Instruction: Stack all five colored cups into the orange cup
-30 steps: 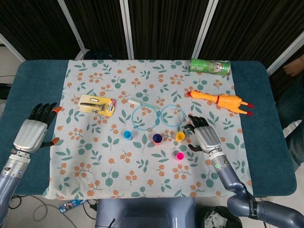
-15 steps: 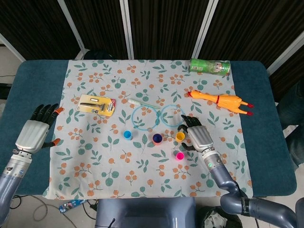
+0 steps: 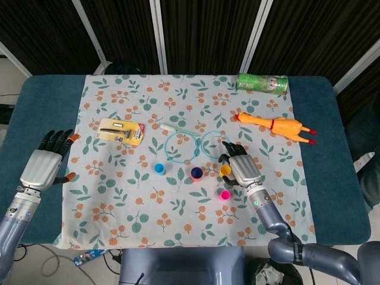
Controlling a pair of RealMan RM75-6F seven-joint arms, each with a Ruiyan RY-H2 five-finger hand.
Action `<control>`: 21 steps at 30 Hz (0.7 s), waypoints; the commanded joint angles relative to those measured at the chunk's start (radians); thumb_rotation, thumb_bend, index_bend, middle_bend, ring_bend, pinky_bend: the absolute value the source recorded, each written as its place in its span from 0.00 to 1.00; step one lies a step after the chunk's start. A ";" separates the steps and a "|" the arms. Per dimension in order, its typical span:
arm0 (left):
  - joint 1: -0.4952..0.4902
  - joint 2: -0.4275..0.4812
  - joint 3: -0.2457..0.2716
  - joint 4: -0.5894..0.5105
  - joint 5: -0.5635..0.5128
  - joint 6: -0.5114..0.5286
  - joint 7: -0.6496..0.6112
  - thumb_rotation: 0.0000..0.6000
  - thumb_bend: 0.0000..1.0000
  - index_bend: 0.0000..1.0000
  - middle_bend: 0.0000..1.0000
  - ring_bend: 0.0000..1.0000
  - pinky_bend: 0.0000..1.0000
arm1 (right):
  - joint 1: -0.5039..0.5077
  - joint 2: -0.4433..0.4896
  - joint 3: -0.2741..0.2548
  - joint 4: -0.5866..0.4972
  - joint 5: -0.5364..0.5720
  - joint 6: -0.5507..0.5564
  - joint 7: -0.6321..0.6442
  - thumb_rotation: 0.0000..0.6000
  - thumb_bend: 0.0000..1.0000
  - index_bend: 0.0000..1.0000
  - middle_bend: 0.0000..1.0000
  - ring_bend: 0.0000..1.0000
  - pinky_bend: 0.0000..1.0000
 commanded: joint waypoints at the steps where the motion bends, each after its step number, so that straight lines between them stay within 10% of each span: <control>1: 0.001 0.000 -0.002 0.001 0.002 -0.001 0.001 1.00 0.14 0.09 0.00 0.00 0.00 | 0.002 0.001 -0.001 0.002 0.005 -0.002 -0.002 1.00 0.39 0.39 0.00 0.02 0.10; 21: 0.010 -0.007 -0.019 0.005 0.009 -0.021 0.009 1.00 0.14 0.09 0.00 0.00 0.00 | 0.012 0.000 -0.016 0.017 0.031 -0.015 -0.004 1.00 0.39 0.44 0.00 0.02 0.11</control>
